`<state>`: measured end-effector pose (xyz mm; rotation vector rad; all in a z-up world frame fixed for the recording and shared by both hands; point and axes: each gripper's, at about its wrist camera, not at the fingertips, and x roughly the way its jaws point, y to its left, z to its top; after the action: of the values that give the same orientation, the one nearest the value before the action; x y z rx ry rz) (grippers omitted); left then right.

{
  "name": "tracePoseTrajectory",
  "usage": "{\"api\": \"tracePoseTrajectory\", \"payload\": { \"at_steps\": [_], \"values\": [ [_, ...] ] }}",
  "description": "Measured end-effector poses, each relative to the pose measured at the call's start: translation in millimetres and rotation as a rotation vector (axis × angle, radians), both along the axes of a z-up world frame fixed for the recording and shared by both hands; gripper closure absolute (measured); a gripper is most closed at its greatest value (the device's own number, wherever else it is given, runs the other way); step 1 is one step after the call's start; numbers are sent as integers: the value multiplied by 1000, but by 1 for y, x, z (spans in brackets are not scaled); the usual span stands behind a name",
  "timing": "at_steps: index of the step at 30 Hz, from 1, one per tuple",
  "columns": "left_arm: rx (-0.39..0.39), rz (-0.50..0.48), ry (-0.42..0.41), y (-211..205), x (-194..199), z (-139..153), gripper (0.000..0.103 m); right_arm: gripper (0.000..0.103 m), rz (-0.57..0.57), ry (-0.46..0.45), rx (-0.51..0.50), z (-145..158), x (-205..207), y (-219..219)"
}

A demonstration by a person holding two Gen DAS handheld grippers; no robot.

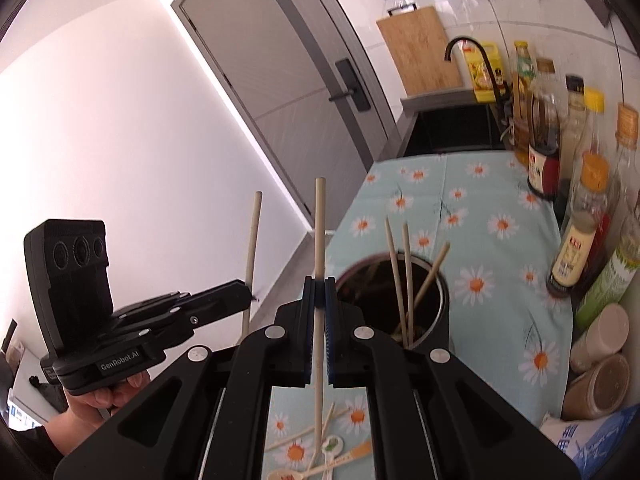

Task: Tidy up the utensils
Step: 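Lift both chopsticks upright and carry them over the black holder, then lower both chopsticks into the black holder and open both grippers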

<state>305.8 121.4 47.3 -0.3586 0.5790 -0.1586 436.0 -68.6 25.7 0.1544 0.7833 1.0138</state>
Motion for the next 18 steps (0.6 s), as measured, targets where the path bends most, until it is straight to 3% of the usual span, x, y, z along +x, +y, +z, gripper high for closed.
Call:
{"api": "tracePoseTrajectory", "payload": {
  "at_steps": [11,18],
  "values": [
    [7,17,-197,-4,29,29,99,97,-121,-117,85,29,26,-3],
    [-33,47,-245,2,47,34,99,97,-169,-166,117,34,42,-8]
  ]
}}
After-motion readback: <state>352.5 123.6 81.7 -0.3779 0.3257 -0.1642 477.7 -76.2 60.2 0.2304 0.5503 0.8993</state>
